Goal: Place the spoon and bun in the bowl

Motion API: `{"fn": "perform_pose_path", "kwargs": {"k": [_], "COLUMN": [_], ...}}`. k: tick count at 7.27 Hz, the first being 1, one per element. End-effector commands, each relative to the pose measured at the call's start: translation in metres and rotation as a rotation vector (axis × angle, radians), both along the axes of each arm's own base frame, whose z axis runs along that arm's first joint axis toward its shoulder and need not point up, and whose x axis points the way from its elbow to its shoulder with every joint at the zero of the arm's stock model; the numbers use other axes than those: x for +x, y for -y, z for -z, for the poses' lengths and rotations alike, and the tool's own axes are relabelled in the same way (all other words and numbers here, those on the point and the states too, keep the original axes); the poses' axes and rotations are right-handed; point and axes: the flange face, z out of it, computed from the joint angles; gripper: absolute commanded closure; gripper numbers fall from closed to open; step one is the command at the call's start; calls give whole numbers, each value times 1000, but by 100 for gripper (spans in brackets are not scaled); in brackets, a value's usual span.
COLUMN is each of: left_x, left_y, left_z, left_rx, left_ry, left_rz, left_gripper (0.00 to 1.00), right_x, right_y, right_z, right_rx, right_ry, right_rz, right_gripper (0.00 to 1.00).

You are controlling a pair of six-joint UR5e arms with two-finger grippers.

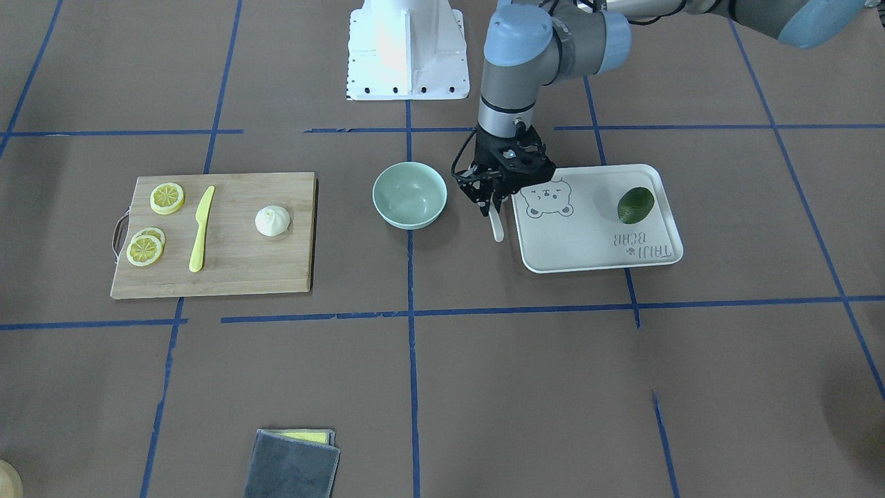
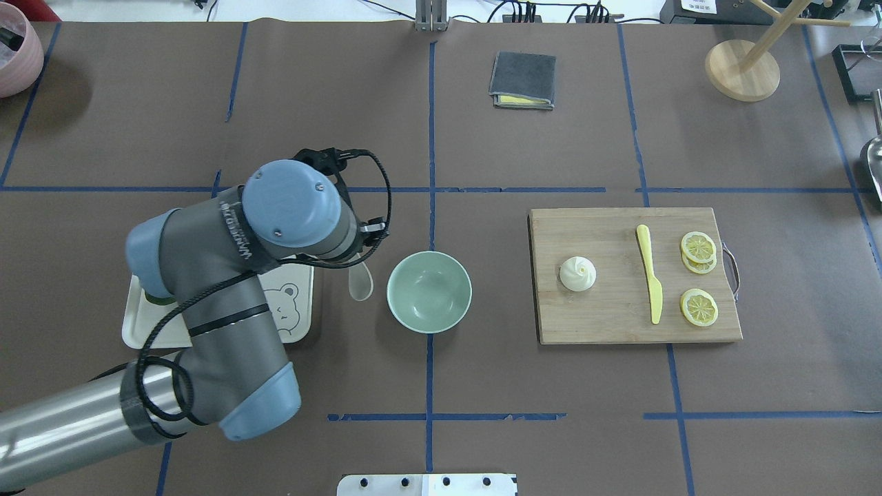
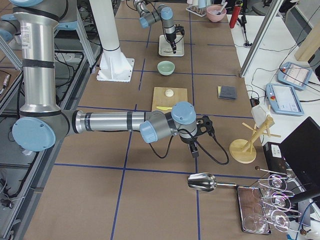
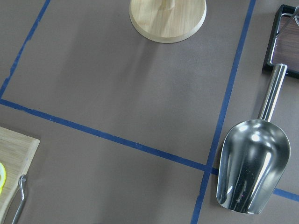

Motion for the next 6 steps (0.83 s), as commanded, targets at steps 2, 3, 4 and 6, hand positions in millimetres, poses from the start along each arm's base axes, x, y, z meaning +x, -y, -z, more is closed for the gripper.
{"fn": "perform_pose_path", "kwargs": {"k": [2, 3, 4, 6], "left_x": [70, 70, 70, 68], "left_y": [-29, -29, -29, -29], "left_z": [40, 39, 36, 28], "left_rx": [-48, -46, -28, 69], "left_ry": [15, 16, 26, 62], "left_rz": [17, 17, 3, -98], "left_gripper": [100, 100, 66, 0], "right_x": [-1, -1, -1, -1], "right_y": [0, 0, 0, 0], "right_z": [3, 3, 3, 5], "right_rx": [4, 4, 4, 9], "right_ry": [9, 9, 9, 9], "right_rz": [4, 4, 4, 4], "right_gripper": [0, 0, 0, 0]}}
